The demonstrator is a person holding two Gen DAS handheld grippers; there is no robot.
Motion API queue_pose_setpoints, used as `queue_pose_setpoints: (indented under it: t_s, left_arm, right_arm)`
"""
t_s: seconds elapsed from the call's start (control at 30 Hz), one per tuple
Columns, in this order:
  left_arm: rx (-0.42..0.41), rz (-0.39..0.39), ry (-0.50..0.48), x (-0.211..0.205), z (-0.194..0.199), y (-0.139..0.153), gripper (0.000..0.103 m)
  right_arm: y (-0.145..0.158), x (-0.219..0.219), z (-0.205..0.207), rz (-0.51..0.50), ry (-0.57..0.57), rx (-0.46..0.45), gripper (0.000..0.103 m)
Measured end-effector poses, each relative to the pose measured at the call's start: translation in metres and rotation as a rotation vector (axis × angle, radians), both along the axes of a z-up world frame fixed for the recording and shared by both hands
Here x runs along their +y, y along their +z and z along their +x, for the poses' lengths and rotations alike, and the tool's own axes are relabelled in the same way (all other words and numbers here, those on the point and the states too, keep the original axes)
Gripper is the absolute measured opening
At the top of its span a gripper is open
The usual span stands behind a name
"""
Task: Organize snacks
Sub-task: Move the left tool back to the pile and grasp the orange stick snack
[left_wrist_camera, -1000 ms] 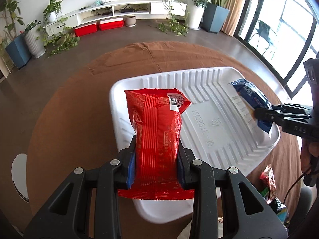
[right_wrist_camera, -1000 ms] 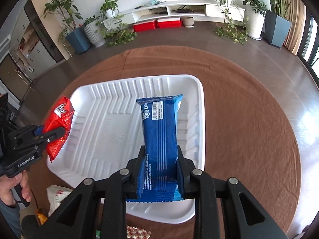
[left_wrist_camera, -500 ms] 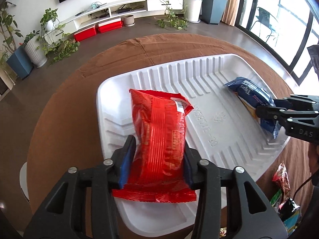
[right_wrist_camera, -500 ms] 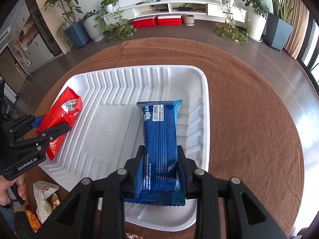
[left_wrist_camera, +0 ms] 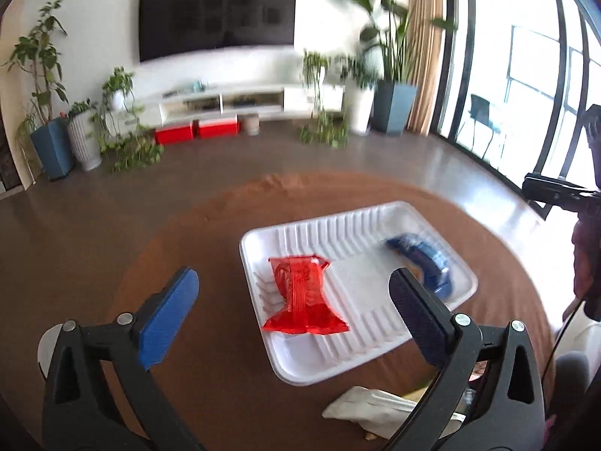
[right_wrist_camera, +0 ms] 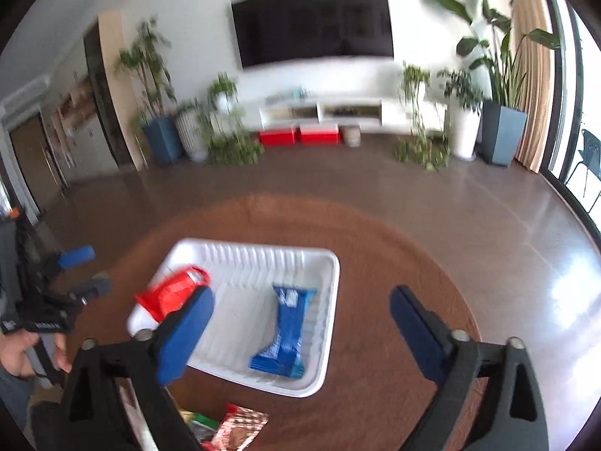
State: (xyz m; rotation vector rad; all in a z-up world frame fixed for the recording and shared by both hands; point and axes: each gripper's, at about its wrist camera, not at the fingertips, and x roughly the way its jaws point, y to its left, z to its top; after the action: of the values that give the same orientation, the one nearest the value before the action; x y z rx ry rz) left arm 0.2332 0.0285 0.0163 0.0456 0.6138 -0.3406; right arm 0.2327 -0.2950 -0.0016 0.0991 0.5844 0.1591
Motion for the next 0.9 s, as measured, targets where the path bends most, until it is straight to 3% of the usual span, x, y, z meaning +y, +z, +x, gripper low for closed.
queue_pose_setpoints:
  t_s: [0.07, 0.13, 0.23, 0.3, 0.47, 0.6, 0.7, 0.77, 0.83, 0.9]
  left_arm:
    - [-0.079, -0.053, 0.019, 0.012, -0.034, 0.014, 0.103]
    - [-0.089, -0.044, 0.052, 0.02, -0.057, 0.021, 0.103]
    - [0.023, -0.014, 0.152, 0.032, -0.087, 0.021, 0.103]
    - [0.074, -0.072, 0.19, 0.044, -0.11, 0.014, 0.103]
    - [0.136, -0.172, 0.267, 0.057, -0.165, -0.016, 0.103]
    - [0.152, -0.074, 0.247, 0.039, -0.193, -0.038, 0.103]
    - [0.209, -0.087, 0.222, 0.029, -0.201, -0.059, 0.103]
    - [0.241, -0.12, 0.204, 0.026, -0.204, -0.068, 0.102]
    - [0.25, -0.132, 0.179, 0.018, -0.209, -0.073, 0.102]
    - [0.264, -0.117, 0.173, 0.01, -0.208, -0.075, 0.101]
  right_arm:
    - [0.01, -0.012, -0.025, 0.067, -0.013, -0.069, 0.103]
    - [0.011, -0.02, -0.045, 0.106, -0.003, -0.047, 0.103]
    - [0.003, -0.024, -0.074, 0.134, 0.015, 0.006, 0.1]
    - [-0.006, -0.029, -0.1, 0.167, 0.0, 0.034, 0.096]
    - [-0.062, -0.038, -0.15, 0.415, -0.038, 0.222, 0.096]
    - [-0.101, -0.041, -0.18, 0.592, -0.085, 0.311, 0.096]
    - [-0.107, -0.042, -0.197, 0.7, -0.088, 0.283, 0.097]
    - [-0.105, -0.035, -0.205, 0.774, -0.045, 0.251, 0.103]
    - [-0.102, -0.024, -0.211, 0.78, 0.0, 0.232, 0.103]
    - [-0.093, -0.005, -0.215, 0.701, 0.039, 0.194, 0.103]
